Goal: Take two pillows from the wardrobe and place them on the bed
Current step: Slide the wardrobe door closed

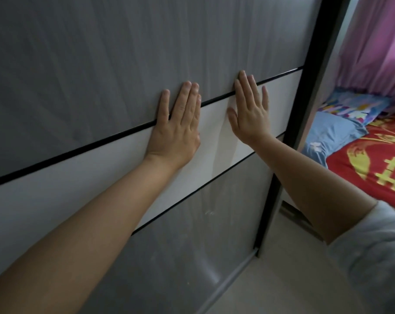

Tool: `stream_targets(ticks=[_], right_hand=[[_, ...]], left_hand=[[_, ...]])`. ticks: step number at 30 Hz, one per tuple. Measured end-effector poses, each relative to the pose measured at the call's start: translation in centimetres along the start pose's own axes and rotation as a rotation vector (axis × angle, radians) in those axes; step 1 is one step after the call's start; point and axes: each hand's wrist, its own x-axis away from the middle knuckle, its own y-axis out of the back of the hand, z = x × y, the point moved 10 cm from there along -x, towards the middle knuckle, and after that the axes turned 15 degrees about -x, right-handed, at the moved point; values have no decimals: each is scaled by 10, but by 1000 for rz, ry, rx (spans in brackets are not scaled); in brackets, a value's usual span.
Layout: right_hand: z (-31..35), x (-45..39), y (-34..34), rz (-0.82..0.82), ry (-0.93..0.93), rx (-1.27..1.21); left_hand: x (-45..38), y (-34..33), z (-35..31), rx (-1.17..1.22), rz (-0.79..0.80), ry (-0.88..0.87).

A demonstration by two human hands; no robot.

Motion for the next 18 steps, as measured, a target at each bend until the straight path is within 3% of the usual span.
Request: stream_targets(ticks=[6, 12, 18], right_hand=[[-57, -19, 7, -2, 64, -98], [-58, -31, 5, -8, 213, -54], [-69, -31, 20, -169, 429, -77]], left_hand=[[-49, 1, -39, 0, 67, 9], [-52, -7, -41, -29, 65, 67], [-55, -9, -46, -55, 117, 65]])
